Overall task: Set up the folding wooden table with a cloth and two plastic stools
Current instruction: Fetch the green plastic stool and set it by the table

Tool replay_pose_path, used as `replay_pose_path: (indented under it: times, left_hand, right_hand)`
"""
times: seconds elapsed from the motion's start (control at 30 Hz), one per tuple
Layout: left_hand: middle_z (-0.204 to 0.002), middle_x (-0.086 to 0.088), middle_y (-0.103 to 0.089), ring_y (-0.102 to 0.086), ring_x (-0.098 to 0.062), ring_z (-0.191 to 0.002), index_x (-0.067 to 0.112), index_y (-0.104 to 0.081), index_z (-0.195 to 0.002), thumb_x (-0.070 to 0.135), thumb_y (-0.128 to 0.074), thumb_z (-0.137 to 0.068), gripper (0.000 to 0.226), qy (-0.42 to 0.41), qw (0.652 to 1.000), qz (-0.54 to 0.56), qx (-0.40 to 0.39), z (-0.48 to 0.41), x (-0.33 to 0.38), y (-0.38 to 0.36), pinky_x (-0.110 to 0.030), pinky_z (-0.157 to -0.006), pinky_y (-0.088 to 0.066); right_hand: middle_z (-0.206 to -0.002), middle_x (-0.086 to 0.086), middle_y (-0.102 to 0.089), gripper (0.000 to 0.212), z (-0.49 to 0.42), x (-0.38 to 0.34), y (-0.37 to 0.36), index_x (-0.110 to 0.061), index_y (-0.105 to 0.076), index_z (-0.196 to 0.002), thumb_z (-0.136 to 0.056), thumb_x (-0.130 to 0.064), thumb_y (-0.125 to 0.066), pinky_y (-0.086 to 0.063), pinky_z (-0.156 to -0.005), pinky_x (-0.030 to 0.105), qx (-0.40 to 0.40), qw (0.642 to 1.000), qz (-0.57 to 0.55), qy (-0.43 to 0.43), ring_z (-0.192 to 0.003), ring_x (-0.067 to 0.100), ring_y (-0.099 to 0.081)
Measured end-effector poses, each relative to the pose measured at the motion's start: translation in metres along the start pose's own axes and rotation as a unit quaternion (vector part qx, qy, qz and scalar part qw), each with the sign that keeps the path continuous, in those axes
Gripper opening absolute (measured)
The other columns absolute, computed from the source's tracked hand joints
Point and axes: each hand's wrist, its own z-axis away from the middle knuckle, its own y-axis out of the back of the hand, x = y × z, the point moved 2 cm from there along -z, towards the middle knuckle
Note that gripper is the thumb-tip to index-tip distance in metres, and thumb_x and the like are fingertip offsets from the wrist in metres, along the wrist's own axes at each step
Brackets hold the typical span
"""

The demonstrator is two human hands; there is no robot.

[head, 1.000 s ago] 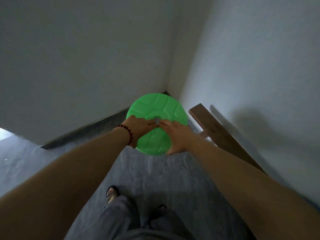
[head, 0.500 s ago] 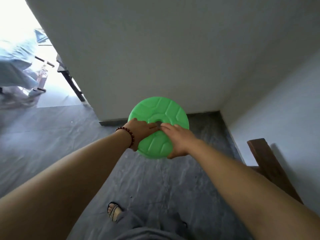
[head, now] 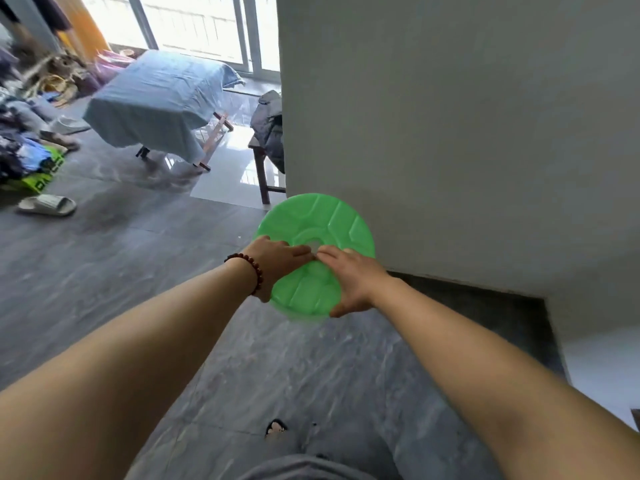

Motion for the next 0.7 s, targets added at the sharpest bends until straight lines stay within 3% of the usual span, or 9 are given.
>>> replay_pose_path:
  times: [0.4,0.7]
  left_hand:
    - [-0.156,0.007,-0.013,-0.041,-0.021,-0.127,0.024,0.002,-0.151,0.034,-0.08,-0.068,0.117,0.104,0.991,0.072,-0.046,-0.014,-0.134,-0.033,-0.041,-0.099,-0.041]
    - [-0.154,0.009,-0.016,-0.045,-0.022,-0.123,0.025,0.001,-0.15,0.031,-0.082,-0.066,0.118,0.184,0.975,0.113,-0.052,-0.036,-0.244,-0.029,-0.04,-0.097,-0.042]
  right_hand:
    - [-0.157,-0.003,-0.015,0.114,-0.169,-0.016,0.054,-0.017,-0.016,-0.151,-0.063,-0.045,-0.083,-0.029,-0.111,0.032,-0.035,0.991,0.043,0.119,-0.136,0.024,-0.031]
    - [-0.157,-0.007,-0.014,0.115,-0.293,-0.015,0.115,-0.019,-0.015,-0.151,-0.062,-0.043,-0.084,-0.034,-0.111,0.035,-0.024,0.979,0.072,0.192,-0.136,0.021,-0.03]
